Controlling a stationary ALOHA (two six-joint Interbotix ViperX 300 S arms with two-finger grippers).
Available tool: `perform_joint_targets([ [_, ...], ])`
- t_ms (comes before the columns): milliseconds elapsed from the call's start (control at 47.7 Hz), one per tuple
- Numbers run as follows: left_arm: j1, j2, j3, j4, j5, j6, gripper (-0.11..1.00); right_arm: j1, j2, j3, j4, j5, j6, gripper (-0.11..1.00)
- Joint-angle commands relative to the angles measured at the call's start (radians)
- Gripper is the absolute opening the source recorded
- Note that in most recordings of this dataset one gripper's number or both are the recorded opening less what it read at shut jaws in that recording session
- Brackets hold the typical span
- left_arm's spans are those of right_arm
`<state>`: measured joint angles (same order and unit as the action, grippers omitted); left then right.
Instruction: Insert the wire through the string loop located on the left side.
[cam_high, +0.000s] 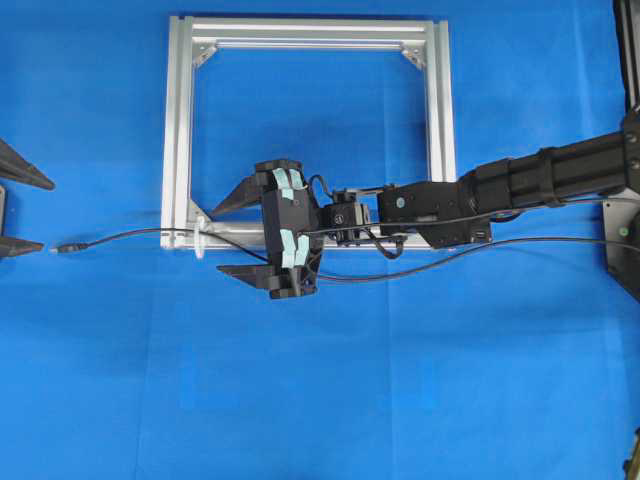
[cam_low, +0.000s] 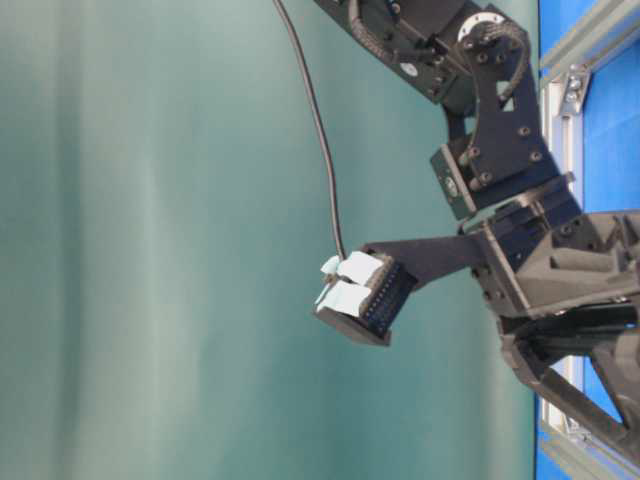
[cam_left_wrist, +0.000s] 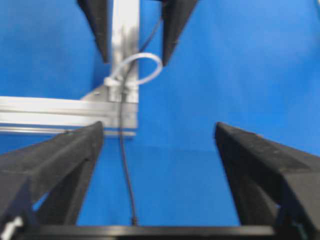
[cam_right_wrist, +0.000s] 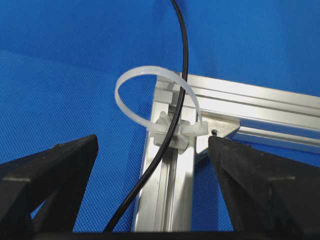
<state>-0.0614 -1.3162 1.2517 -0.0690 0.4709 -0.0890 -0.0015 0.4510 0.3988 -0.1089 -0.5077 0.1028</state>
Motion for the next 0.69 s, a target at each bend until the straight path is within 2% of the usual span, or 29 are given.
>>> perform_joint_targets([
  [0,0.002,0.017,-0.012,0.003,-0.008,-0.002,0.82,0.002,-0.061,-0.014,0.003,-0.005,0.0,0.94],
  [273,0.002,0.015,-0.011,0.003,-0.011,-0.003,0.8,0.002,-0.137,0.003,0.008,0.011,0.002,0.94],
  [671,0.002,0.017,-0.011,0.003,-0.026,0.0,0.8,-0.011,-0.276,0.005,0.02,0.121,0.0,0.94],
])
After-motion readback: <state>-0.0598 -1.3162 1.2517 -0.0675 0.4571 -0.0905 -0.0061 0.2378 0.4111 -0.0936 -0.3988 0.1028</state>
